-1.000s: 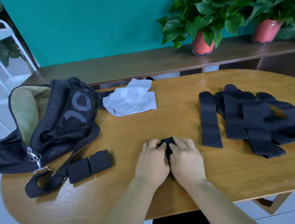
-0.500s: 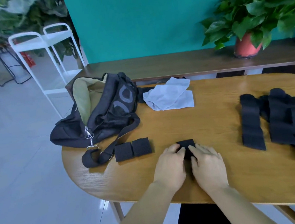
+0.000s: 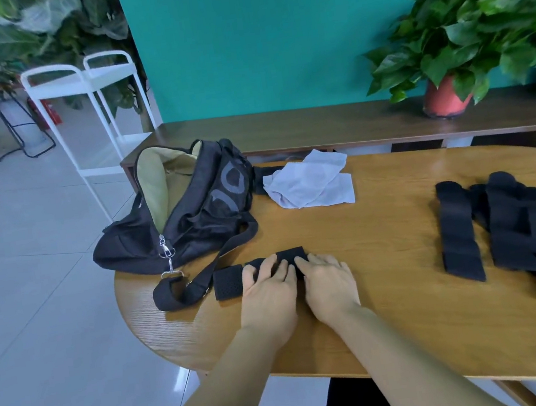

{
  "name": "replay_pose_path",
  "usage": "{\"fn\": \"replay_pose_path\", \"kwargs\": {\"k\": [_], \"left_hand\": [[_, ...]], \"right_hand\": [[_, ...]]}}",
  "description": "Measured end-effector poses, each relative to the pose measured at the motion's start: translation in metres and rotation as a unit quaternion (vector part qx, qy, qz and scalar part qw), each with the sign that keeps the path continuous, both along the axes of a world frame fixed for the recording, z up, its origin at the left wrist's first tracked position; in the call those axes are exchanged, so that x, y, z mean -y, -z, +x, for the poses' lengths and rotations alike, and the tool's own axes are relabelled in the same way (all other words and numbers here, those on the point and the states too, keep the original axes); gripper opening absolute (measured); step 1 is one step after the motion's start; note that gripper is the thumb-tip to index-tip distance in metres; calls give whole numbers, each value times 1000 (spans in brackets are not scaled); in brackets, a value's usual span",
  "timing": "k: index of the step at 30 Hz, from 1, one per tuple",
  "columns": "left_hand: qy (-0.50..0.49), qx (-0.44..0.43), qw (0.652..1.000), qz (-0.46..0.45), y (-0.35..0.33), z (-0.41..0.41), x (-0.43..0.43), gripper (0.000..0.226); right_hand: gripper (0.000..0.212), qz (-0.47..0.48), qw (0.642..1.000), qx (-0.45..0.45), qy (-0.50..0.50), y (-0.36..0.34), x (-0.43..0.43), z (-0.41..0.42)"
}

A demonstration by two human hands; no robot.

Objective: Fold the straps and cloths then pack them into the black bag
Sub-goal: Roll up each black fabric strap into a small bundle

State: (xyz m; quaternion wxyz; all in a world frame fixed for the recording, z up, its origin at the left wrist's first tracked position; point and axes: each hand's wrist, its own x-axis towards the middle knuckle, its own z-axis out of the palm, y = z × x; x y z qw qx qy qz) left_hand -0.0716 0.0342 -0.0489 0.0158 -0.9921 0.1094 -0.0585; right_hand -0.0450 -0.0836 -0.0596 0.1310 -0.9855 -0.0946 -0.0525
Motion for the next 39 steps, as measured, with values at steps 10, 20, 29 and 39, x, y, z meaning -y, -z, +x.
{"fn": "replay_pose_path", "kwargs": {"k": [10, 20, 29, 39], "left_hand": [[-5, -24, 999, 28, -11, 15, -4, 63], [57, 8, 998, 13, -15, 16, 40, 69], [212, 20, 977, 8, -17, 20, 162, 69], [278, -65, 958, 13, -5, 21, 219, 70]], "right_hand": [[55, -36, 998, -38, -37, -5, 3, 19], [57, -6, 1000, 7, 0, -19, 63, 11], [52, -39, 985, 55, 157, -31, 191, -23], [43, -45, 979, 89, 178, -27, 250, -48]]}}
